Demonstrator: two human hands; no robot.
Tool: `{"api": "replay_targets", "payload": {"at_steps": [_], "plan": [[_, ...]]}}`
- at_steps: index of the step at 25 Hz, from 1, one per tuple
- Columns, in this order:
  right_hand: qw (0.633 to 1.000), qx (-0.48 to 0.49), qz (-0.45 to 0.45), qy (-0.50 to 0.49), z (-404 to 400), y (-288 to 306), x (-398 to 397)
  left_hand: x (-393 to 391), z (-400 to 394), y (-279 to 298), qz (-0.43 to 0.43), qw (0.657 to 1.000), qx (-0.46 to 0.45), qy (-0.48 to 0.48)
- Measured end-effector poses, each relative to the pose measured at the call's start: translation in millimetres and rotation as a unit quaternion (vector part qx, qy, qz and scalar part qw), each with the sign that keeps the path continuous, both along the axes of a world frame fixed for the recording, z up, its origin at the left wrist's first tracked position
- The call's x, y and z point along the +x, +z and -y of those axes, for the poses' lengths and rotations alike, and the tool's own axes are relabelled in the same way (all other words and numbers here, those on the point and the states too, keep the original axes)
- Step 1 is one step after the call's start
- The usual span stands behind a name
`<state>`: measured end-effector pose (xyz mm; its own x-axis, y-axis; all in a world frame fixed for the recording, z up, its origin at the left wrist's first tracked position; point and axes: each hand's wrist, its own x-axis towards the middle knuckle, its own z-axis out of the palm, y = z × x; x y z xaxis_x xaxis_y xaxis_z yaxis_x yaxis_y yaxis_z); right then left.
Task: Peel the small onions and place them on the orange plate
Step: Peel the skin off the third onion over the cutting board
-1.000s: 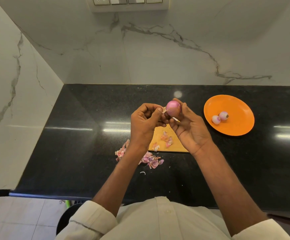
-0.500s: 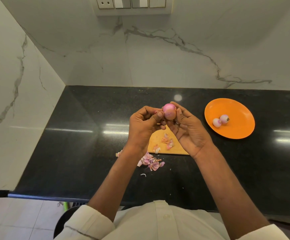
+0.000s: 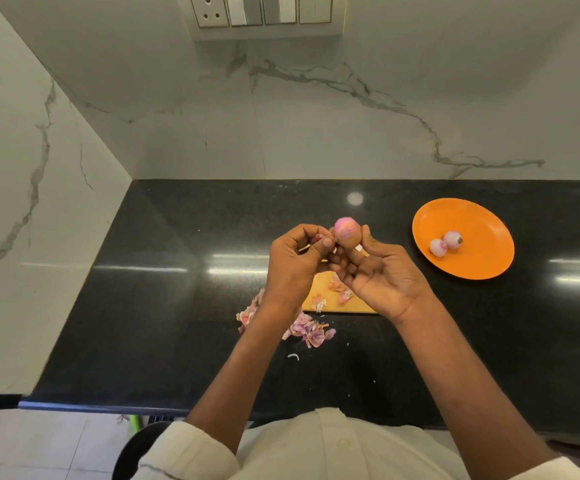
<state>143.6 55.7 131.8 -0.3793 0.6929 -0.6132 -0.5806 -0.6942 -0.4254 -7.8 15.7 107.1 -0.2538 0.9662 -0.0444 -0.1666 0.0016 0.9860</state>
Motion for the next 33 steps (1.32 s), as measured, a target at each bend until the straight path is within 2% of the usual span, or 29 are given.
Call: {"api": "replay_targets", "payload": {"at_steps": [6, 10, 13, 17, 24, 30, 33], "plan": [[0.997, 0.009, 0.026, -0.069, -8, 5, -1, -2, -8, 2, -0.054, 0.998, -0.008, -0.033], [0.991, 0.072, 0.099, -0.046, -13, 2, 4, -2, -15, 1, -0.145, 0.989, 0.000, -0.015], [0.980, 0.126, 0.150, -0.025, -12, 4, 8, -1, -16, 4, -0.122, 0.991, 0.019, -0.040], [0.953, 0.198, 0.229, 0.004, -15, 4, 9, 0, -18, 7, -0.135, 0.990, 0.022, -0.032], [0.927, 0.286, 0.242, 0.003, -15, 4, 7, 2, -19, 11, -0.160, 0.986, 0.041, 0.010], [0.924, 0.306, 0.229, -0.002, -20, 6, 4, -1, -24, 13, -0.302, 0.943, 0.133, 0.041], [0.922, 0.313, 0.228, -0.001, -21, 6, 5, 2, -26, 15, -0.315, 0.938, 0.129, 0.063]]}}
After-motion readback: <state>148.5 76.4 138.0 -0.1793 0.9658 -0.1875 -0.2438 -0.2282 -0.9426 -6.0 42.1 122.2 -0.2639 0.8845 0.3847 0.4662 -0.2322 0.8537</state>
